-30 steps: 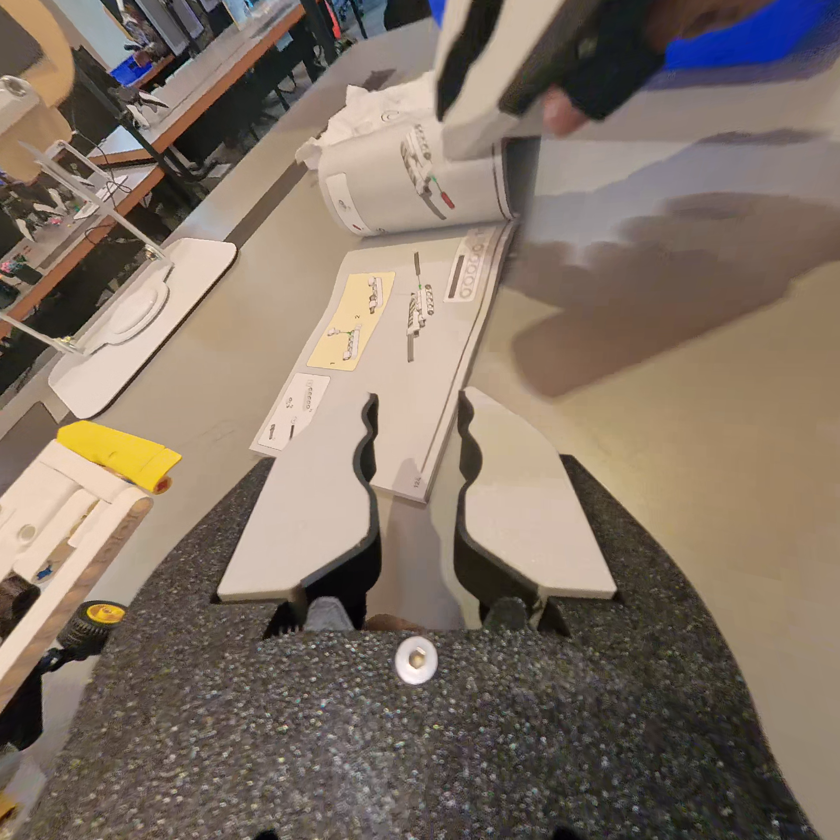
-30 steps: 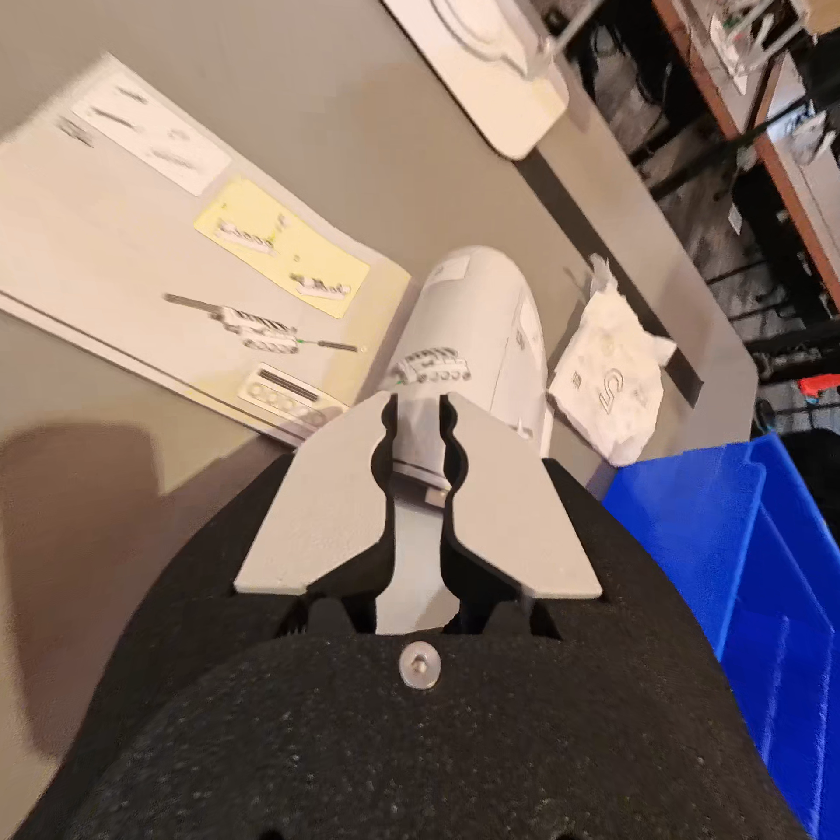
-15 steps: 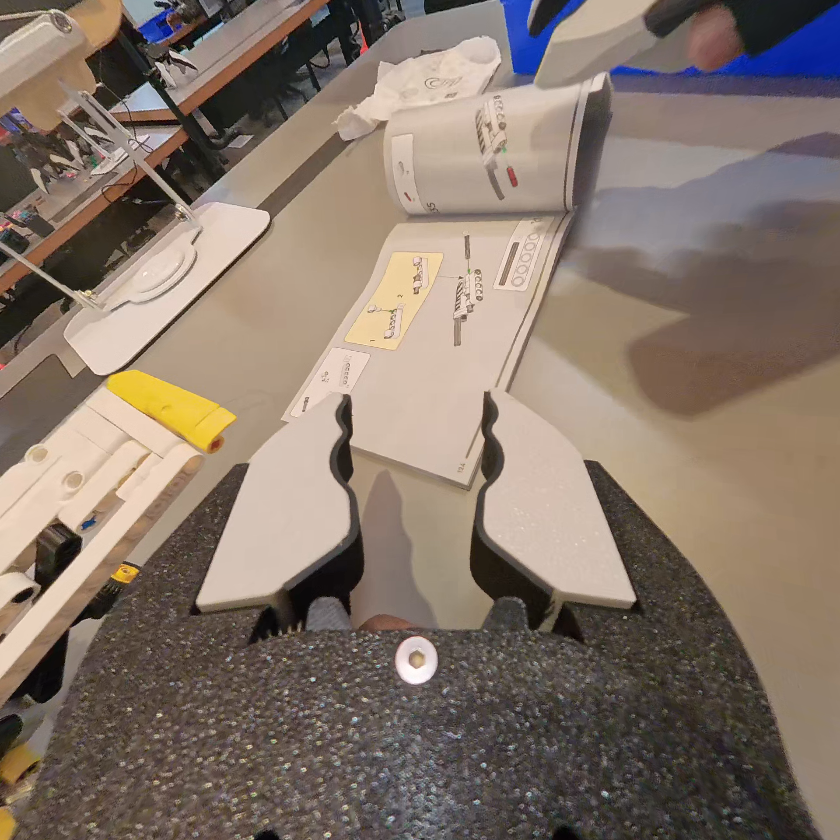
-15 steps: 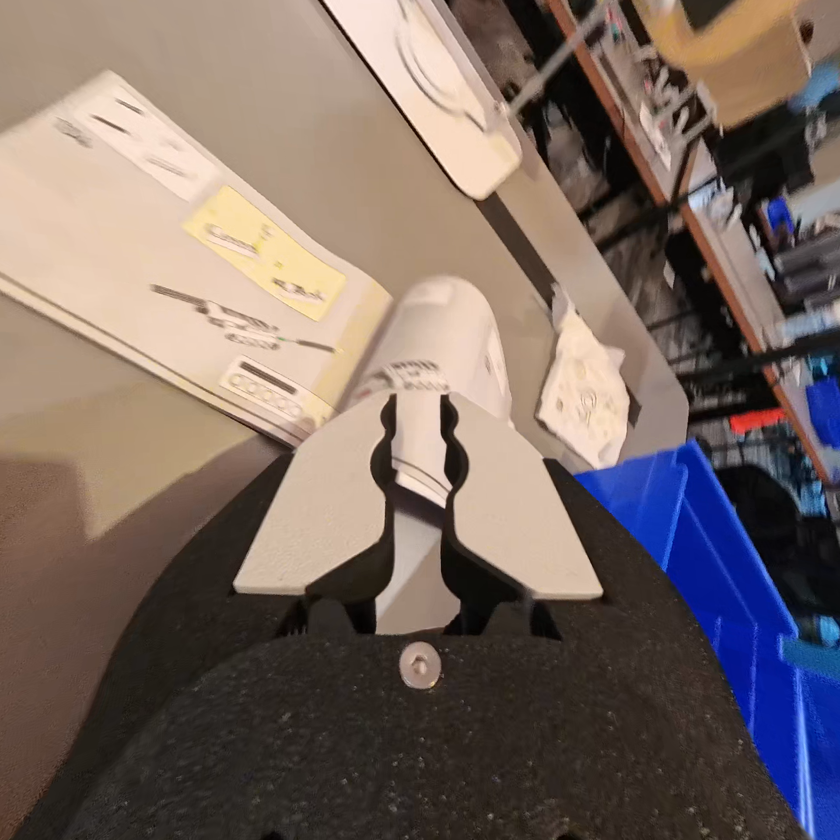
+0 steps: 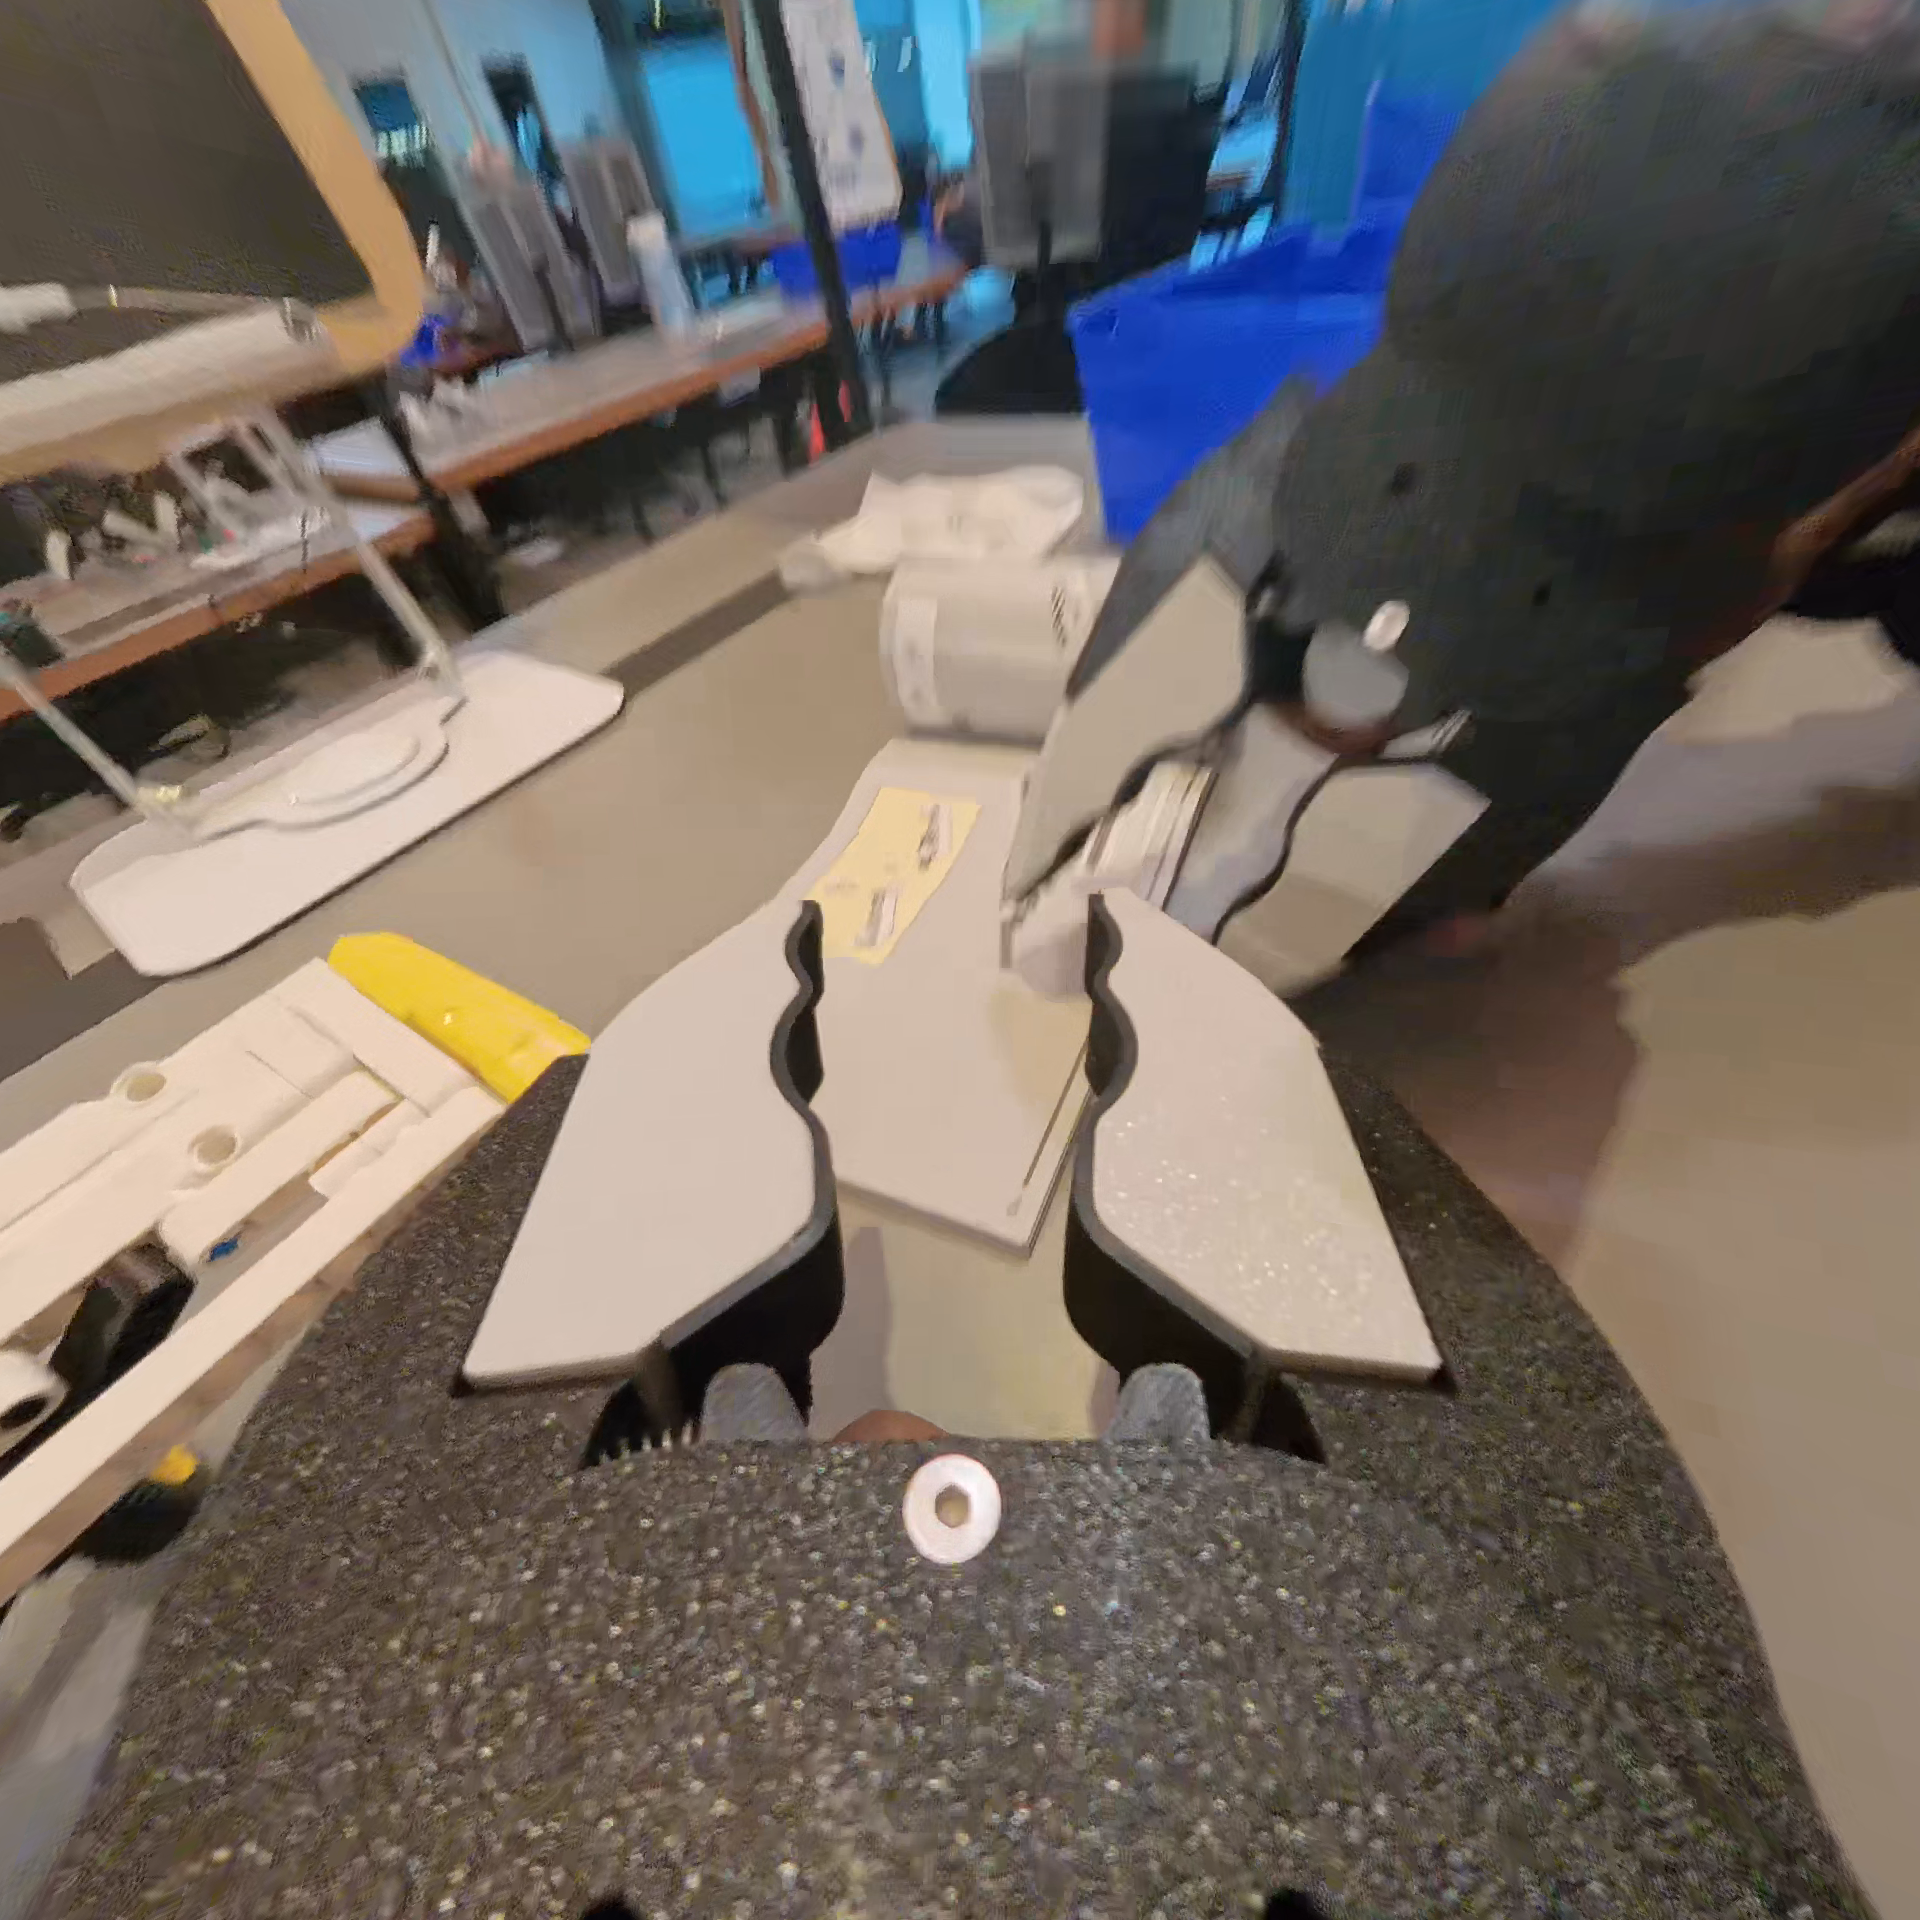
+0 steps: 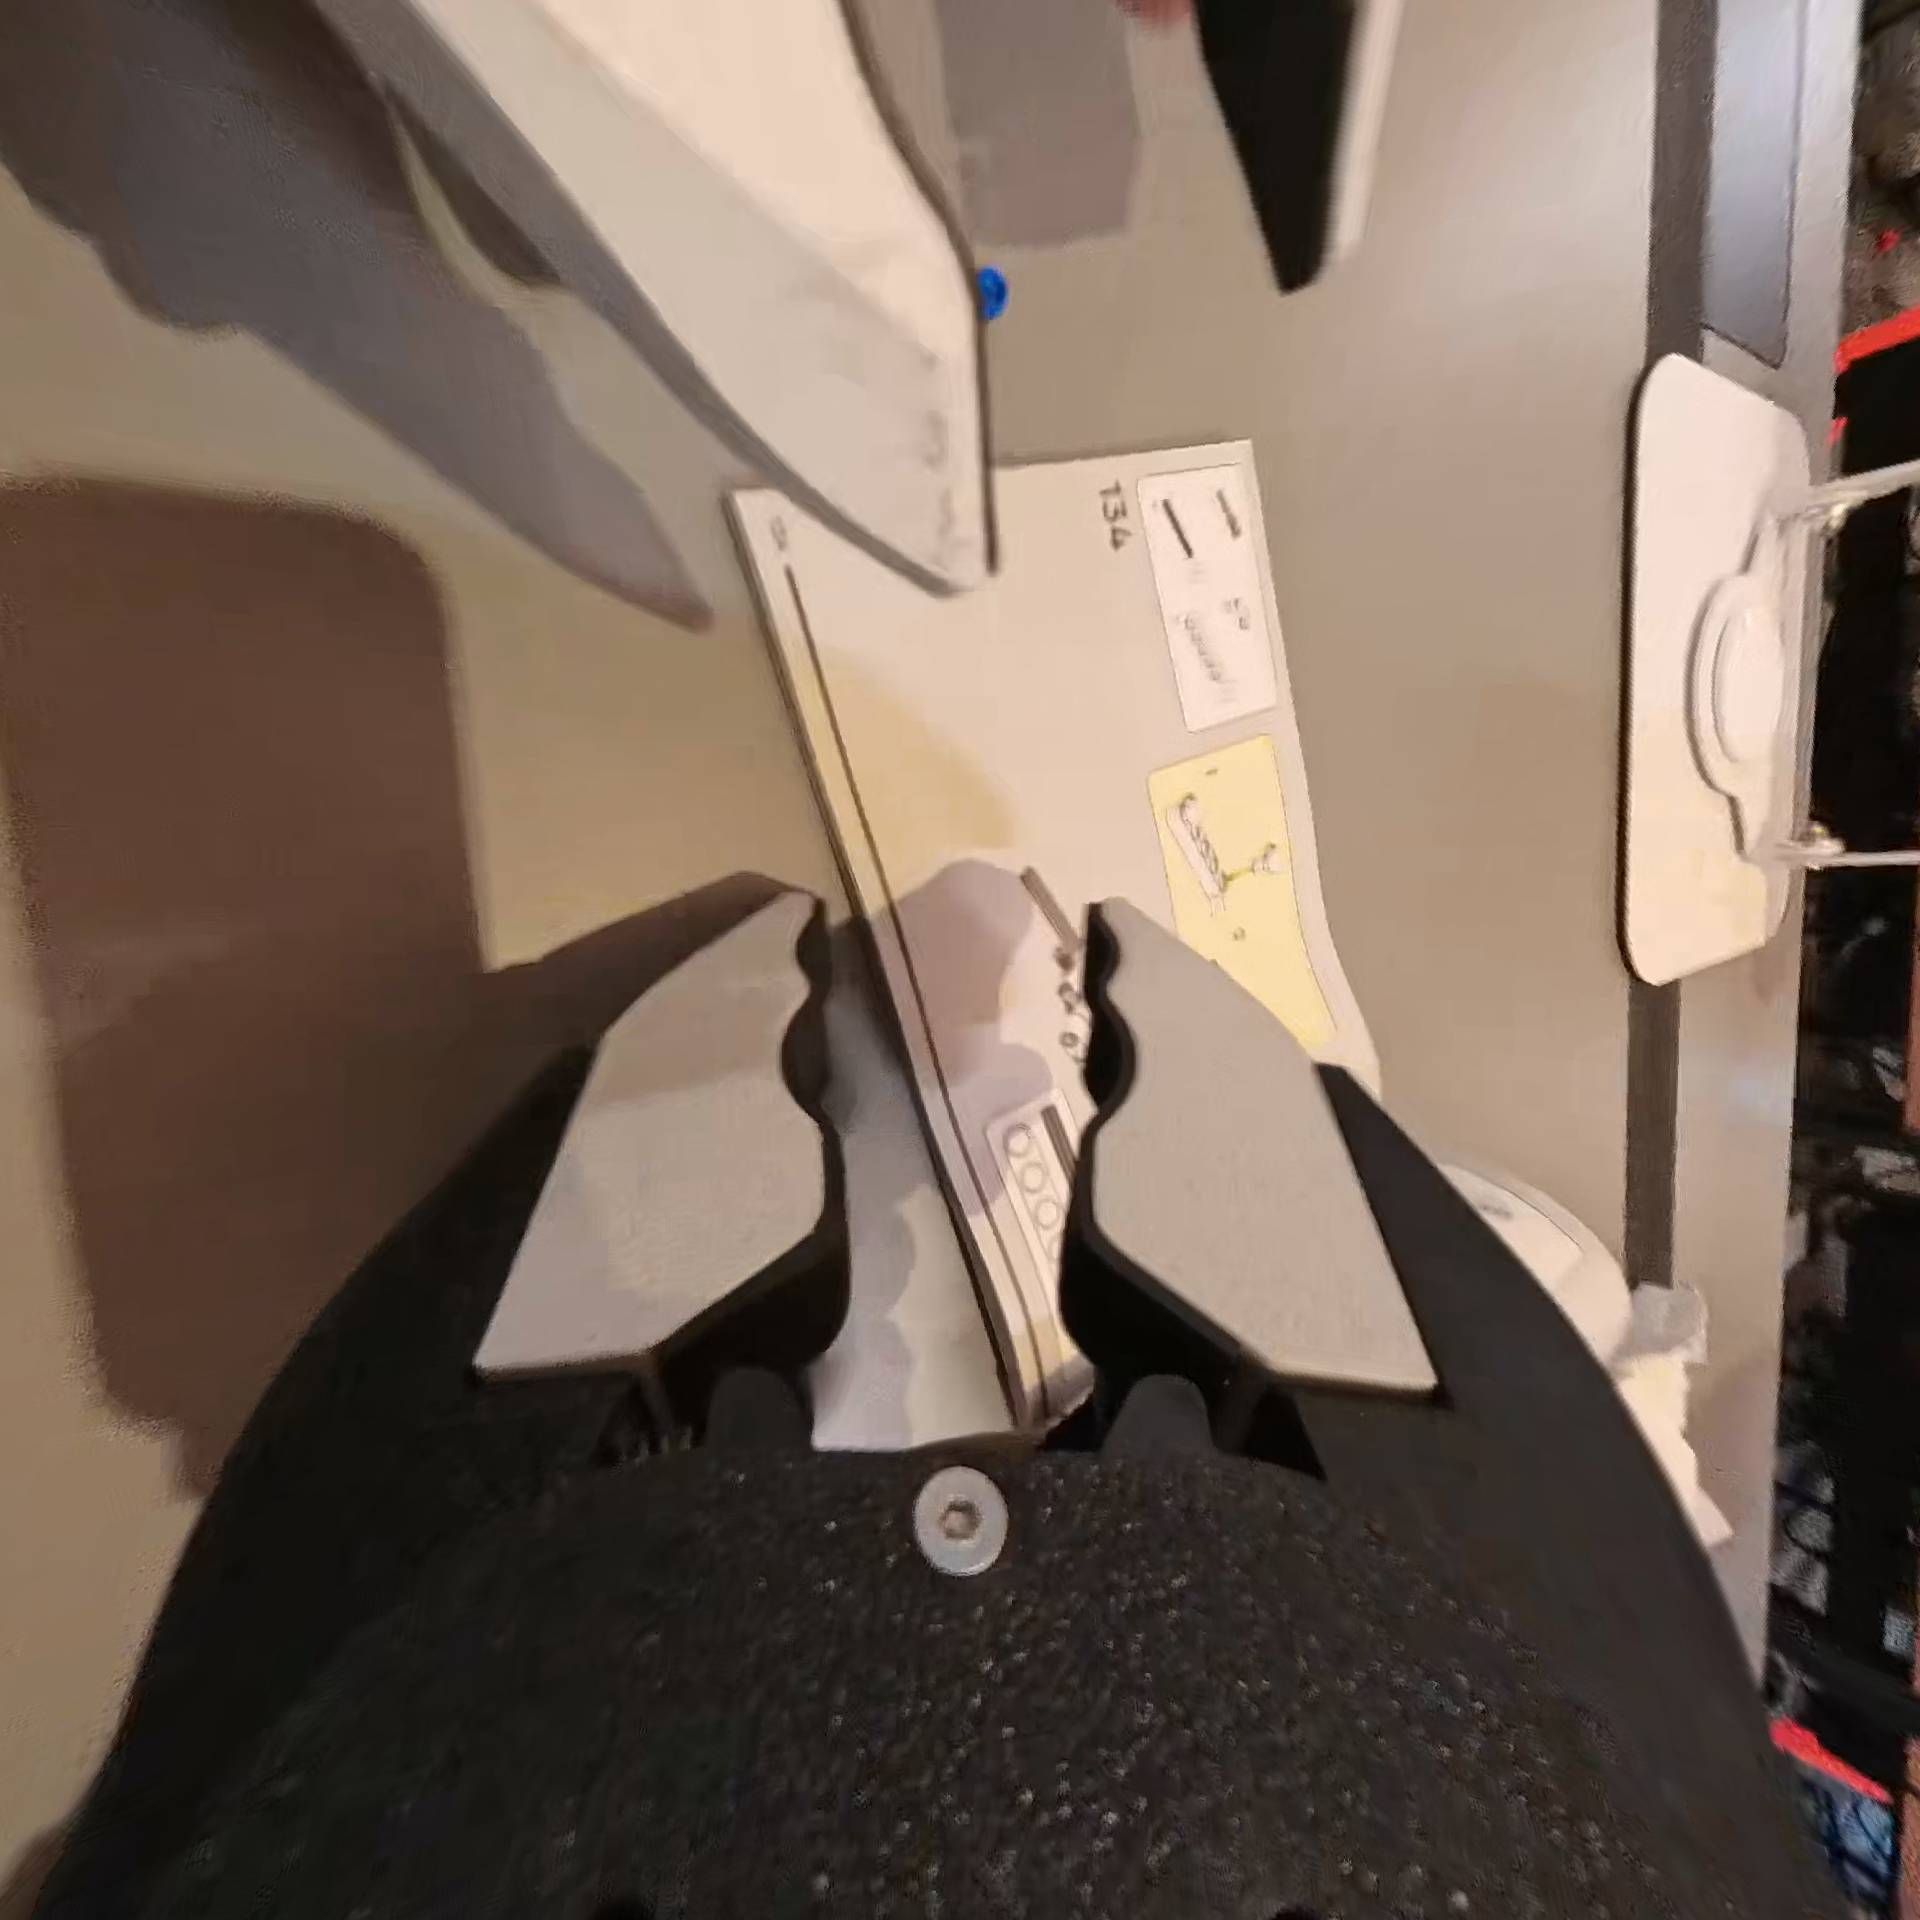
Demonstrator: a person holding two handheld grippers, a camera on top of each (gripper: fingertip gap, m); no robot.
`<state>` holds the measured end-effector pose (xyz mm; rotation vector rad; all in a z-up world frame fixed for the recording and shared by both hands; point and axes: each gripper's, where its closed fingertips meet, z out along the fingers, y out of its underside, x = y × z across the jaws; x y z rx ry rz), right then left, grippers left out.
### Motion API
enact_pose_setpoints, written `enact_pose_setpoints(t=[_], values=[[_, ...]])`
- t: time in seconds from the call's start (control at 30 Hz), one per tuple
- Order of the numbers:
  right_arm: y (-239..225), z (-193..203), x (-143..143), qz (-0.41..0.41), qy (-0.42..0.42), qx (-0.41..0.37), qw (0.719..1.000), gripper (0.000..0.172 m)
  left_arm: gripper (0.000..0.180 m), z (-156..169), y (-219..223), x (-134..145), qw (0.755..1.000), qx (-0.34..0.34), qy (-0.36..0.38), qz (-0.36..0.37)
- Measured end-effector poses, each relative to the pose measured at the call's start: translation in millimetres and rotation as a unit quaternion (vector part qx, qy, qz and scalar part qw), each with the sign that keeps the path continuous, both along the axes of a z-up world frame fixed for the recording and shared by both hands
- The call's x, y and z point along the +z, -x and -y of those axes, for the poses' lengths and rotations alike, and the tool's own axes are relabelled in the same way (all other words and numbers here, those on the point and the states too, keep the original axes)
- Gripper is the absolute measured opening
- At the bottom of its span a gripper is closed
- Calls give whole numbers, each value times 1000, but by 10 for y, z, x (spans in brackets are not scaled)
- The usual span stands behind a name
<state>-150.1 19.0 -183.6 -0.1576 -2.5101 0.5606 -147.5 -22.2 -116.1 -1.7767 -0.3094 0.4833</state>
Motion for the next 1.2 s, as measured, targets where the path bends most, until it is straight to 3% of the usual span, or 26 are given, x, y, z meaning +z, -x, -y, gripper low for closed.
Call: enact_pose_setpoints(t=[0.13,0.27,0.43,0.67,0.87,1.0,1.2], values=[[65,51,-10,6,21,2,1000,42,48,-85,-35,145,998,-20,-59,13],[192,78,-8,-9,17,-20,1000,41,48,-32,95,-138,998,29,25,43],[234,83,105,-8,27,-27,999,32,48,67,138,-268,994,56,59,77],[366,30,305,15,35,-38,999,32,49,146,165,-479,981,74,111,139],[865,221,268,92,66,-54,992,41,49,146,169,-450,983,74,99,135],[1153,297,267,175,70,-4,982,47,48,147,153,-385,987,64,79,125],[1118,546,99,268,93,45,958,56,48,183,165,-366,989,64,84,100]])
